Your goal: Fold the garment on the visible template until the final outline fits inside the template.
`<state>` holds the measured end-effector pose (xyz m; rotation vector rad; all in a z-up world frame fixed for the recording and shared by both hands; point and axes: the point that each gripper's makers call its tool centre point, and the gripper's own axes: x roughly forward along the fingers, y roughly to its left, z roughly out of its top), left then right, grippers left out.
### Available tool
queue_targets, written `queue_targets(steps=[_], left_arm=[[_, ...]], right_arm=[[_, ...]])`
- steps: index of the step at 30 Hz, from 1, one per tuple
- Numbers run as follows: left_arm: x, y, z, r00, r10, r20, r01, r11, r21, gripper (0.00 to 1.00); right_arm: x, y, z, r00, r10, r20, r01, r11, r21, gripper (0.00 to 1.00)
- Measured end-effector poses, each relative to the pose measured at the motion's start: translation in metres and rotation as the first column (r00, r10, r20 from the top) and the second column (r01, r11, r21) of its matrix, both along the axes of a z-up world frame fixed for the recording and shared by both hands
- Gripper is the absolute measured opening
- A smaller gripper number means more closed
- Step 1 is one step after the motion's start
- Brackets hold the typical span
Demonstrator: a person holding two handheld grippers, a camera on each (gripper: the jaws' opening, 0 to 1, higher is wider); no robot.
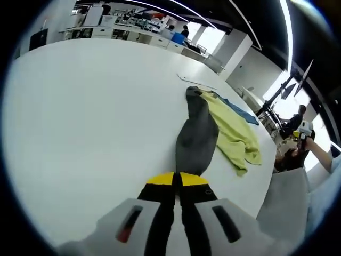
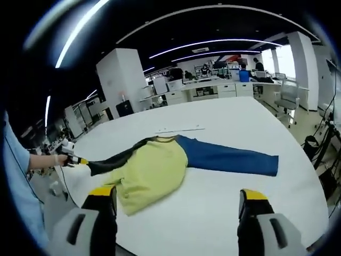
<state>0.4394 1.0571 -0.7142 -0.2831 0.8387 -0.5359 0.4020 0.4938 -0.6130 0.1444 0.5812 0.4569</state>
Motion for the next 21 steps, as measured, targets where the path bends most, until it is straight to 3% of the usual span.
queue_targets(steps=[13,21], left_arm=[[0.044,0.057,-0.021,1.0,0.009,-0.024,-0.008,0.999,0.047,0.0],[0.101,0.113,-0.044,0.996,0.082,-0.03,-0.08,0.994,0.074,0.0]], right_arm=[[0.01,0.035,-0.007,1.0,-0.013,-0.023,0.013,1.0,-0.014,0.95],[0.013,0.037,-0.017,0.997,-0.042,-0.068,0.039,0.998,-0.039,0.93]])
